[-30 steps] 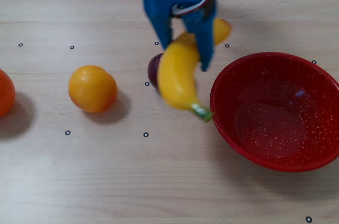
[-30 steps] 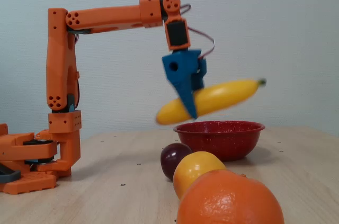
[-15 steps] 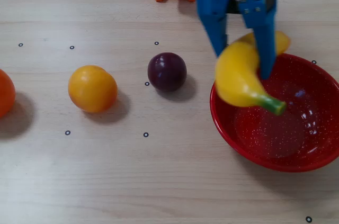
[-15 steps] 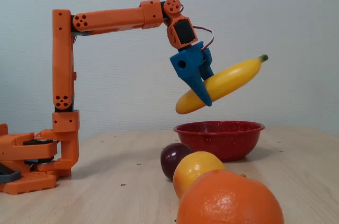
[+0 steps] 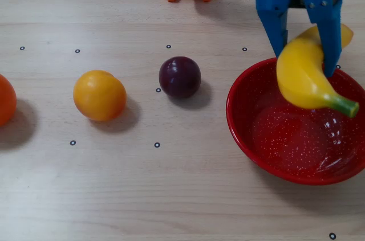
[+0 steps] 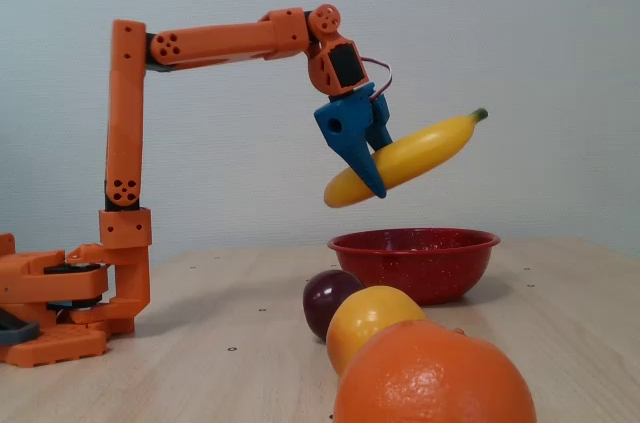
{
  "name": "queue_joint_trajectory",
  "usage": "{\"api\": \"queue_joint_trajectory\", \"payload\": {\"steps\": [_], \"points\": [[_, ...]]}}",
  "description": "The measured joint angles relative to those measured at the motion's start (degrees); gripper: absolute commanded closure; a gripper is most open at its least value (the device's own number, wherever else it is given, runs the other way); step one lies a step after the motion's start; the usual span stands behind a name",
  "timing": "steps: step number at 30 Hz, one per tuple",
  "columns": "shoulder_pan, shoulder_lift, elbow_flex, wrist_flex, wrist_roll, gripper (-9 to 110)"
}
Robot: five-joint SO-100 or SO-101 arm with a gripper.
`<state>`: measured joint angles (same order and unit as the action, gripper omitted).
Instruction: Put banana in the red bowl.
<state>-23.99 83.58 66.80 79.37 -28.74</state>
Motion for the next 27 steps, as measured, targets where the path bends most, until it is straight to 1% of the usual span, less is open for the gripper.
{"api": "queue_joint_trajectory", "payload": {"steps": [10,13,15,18,19,21,24,27], "points": [[0.1,-7.6,-0.2,0.3,0.4,102],[0.1,-8.8,-0.2,-0.1,-2.4,102],[0.1,-9.4,-0.2,-0.1,-3.9,97],[0.1,-10.2,-1.1,-0.1,-6.1,83],[0.1,-10.6,-1.7,-0.2,-6.2,81],[0.0,-11.0,-2.3,-0.2,-6.2,79],[0.3,-11.0,-2.5,-0.2,-8.0,73],[0.3,-11.0,-2.6,-1.1,-8.4,73]]}}
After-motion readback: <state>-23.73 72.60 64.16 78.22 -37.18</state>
